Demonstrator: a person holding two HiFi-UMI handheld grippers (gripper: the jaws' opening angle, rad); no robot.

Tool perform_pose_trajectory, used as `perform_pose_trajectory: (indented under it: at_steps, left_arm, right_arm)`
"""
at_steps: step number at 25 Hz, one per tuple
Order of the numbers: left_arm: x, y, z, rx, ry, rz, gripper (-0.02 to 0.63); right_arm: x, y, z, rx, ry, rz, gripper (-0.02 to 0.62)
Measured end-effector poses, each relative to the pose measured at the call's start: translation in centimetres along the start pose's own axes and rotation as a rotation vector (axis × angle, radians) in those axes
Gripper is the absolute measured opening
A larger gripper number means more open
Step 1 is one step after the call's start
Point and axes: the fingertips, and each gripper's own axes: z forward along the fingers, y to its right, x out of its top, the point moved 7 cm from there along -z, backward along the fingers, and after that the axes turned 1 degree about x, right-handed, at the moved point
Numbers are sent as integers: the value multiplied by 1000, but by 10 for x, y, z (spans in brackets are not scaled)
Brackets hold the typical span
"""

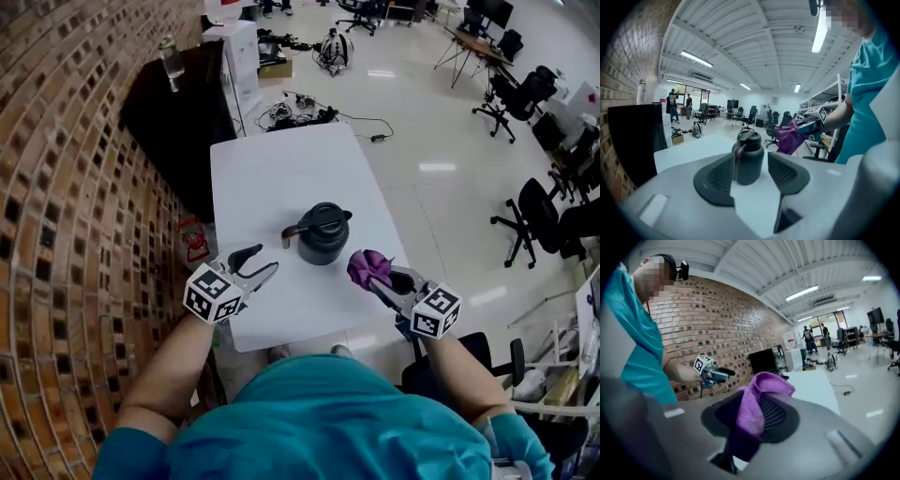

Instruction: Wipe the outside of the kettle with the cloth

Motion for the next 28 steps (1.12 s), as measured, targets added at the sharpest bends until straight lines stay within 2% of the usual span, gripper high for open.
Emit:
perform_pose_trajectory:
  at_steps: [5, 8, 13, 18, 26, 28]
  left_arm:
    - [6, -30, 71, -40, -154, 127, 193]
    - [0, -39, 96, -44, -240, 161, 188]
    - [-3, -35, 116, -98, -339, 222, 118]
    - [-3, -35, 116, -105, -375, 271, 116]
    - [-13, -31, 121, -133, -400, 267, 104]
    - [-13, -31, 123, -150, -398, 269, 98]
  right_arm:
    - [-13, 45, 39, 42, -55, -17, 95]
    - [-21, 68, 62, 99, -71, -9, 95]
    - [-26, 90, 92, 200, -123, -84, 95]
    - [-37, 95, 105, 288, -138, -120, 95]
    - [-91, 119, 127, 307, -304, -95, 95]
    - [-102, 127, 134, 339, -355, -90, 95]
